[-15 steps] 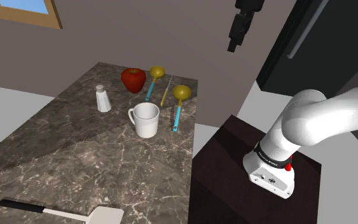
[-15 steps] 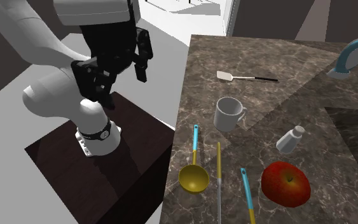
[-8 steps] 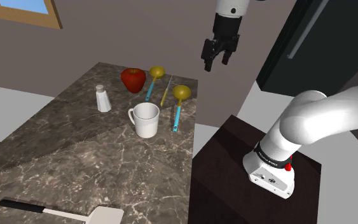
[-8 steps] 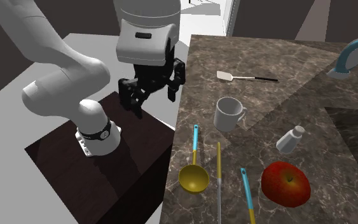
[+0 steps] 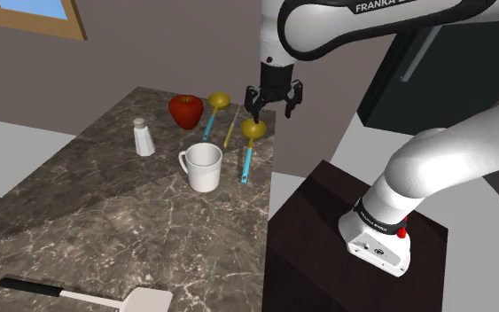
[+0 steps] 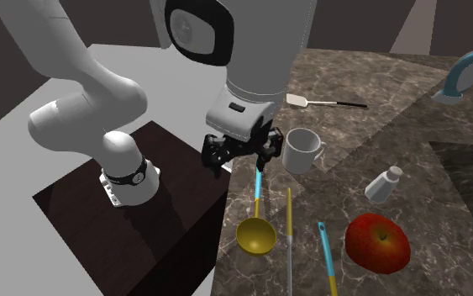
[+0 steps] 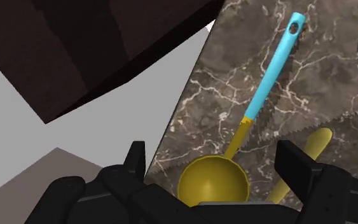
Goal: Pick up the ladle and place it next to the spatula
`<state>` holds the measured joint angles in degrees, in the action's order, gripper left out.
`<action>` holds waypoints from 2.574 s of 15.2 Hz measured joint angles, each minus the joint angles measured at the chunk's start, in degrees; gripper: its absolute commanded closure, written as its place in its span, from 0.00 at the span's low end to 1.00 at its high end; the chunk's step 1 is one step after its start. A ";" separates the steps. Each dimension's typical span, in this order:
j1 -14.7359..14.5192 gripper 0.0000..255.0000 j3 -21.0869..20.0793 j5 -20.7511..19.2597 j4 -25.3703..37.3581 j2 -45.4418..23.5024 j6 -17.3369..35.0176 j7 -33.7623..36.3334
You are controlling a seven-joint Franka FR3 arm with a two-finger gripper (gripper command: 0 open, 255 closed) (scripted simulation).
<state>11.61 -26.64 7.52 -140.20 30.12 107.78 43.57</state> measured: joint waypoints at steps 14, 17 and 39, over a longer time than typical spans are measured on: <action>9.98 0.00 -11.76 -9.64 0.95 -21.56 16.20 32.67; 10.14 0.00 -11.82 -10.11 0.36 -22.17 17.28 33.00; 9.66 1.00 -11.12 -8.08 2.02 -19.17 13.28 31.10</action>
<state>21.27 -37.76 -0.56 -138.19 10.96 121.06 74.67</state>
